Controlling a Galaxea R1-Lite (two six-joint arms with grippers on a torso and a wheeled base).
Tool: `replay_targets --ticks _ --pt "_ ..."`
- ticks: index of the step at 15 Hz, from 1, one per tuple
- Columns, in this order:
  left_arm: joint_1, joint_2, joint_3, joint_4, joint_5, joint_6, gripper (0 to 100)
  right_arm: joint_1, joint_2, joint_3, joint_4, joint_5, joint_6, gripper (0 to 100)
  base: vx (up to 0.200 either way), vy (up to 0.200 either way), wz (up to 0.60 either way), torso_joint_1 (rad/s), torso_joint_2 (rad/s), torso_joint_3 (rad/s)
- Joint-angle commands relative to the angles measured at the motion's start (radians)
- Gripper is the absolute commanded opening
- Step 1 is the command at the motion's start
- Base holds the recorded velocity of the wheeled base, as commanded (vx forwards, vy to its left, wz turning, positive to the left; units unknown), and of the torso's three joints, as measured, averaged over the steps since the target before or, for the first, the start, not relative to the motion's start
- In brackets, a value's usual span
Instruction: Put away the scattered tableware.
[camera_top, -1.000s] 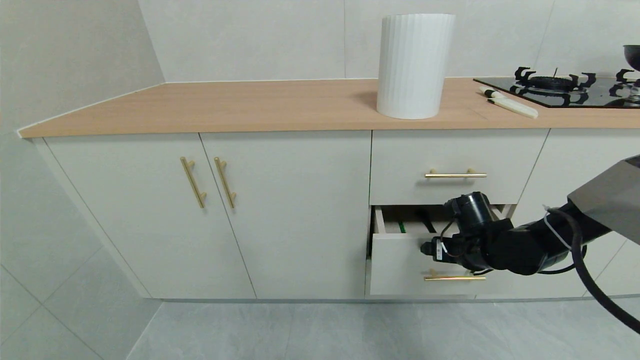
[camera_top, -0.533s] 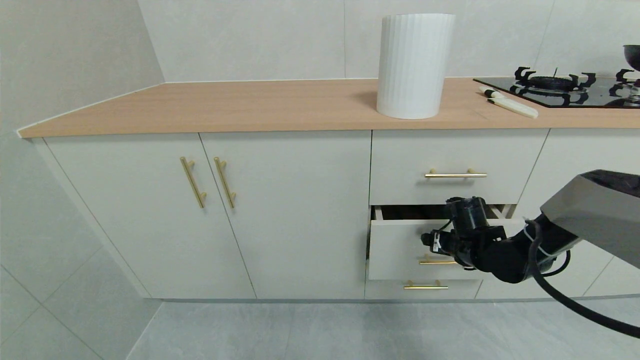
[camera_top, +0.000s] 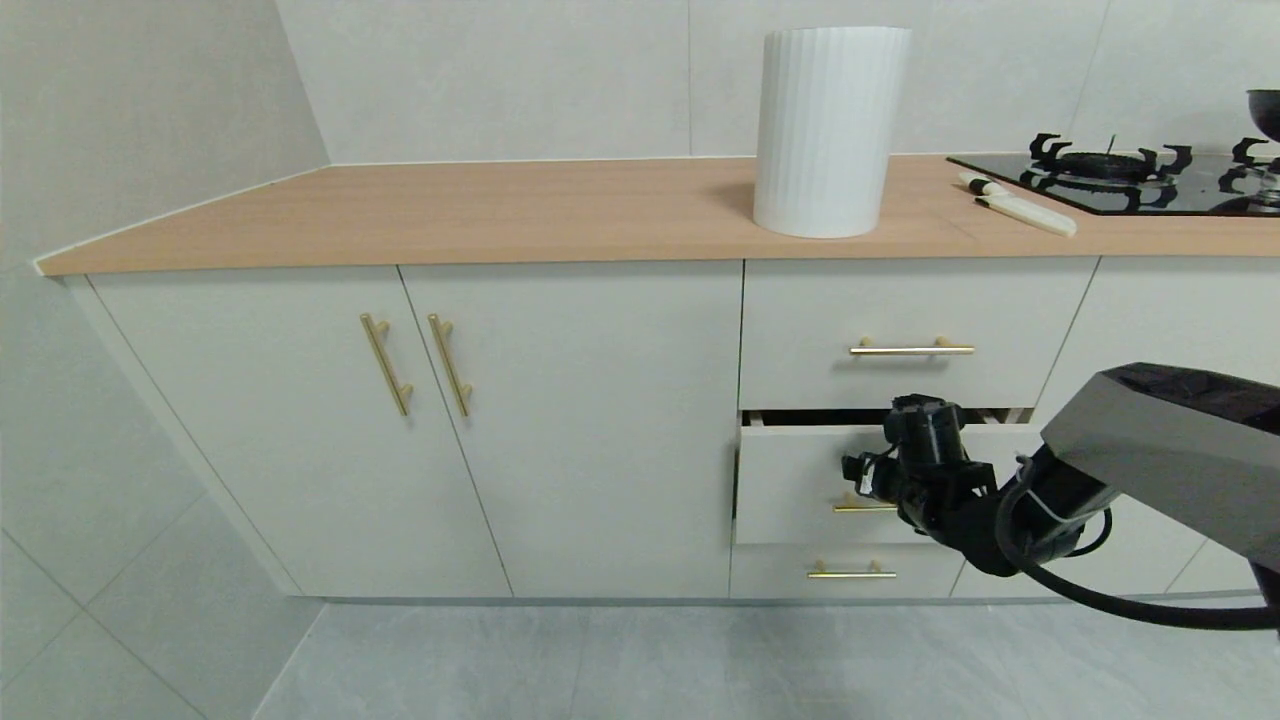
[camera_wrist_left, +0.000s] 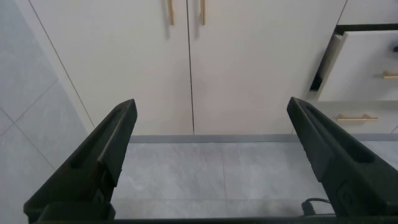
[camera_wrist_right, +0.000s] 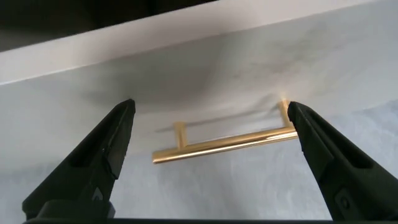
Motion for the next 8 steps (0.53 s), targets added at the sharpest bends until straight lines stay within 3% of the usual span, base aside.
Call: replay_targets --ticks 1,8 --pt "0.000 0.000 0.000 0.001 0.000 0.000 100 -0.002 0.033 -0.021 -0.009 -0.008 0.000 100 0.000 0.000 0.00 0.000 0.00 0.000" --pt "0.000 0.000 0.000 0.000 0.000 0.000 100 -0.030 0.081 -0.089 -0.069 -0.083 0.000 100 0.000 0.000 0.00 0.000 0.00 0.000"
